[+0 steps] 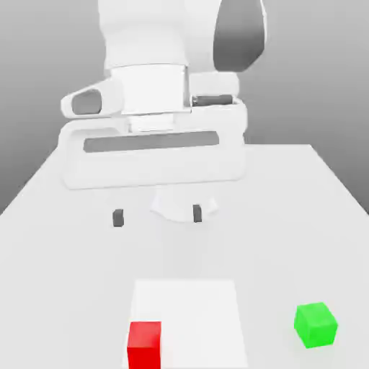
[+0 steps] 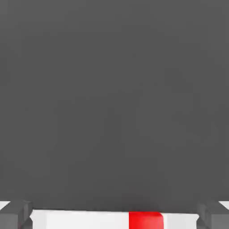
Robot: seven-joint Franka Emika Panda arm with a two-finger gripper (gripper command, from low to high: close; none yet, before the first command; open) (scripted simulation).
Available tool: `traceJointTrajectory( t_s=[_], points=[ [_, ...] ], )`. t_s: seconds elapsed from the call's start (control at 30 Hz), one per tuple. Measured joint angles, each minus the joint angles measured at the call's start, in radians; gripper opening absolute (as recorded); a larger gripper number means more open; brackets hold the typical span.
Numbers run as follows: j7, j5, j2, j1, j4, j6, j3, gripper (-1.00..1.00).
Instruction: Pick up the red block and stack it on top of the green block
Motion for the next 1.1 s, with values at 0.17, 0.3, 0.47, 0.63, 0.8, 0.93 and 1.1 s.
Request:
traceJointTrajectory(
  t_s=[0.17, 0.3, 0.47, 0.63, 0.8, 0.93, 1.1],
  points=[
    [-0.016, -0.017, 0.177, -0.014, -0.029, 0.068, -0.009, 0.00],
    [-0.028, -0.020, 0.318, -0.023, -0.034, 0.148, -0.010, 0.00],
    [-0.056, 0.017, 0.446, -0.049, -0.016, 0.251, 0.023, -1.00],
    [-0.056, 0.018, 0.455, -0.052, -0.014, 0.258, 0.027, -1.00],
    [-0.022, -0.028, 0.317, -0.030, -0.037, 0.144, -0.005, -1.00],
    [-0.099, -0.074, 0.247, 0.050, -0.048, 0.084, 0.078, -1.00],
    [-0.232, -0.124, 0.196, 0.163, -0.063, 0.049, 0.219, -1.00]
  ],
)
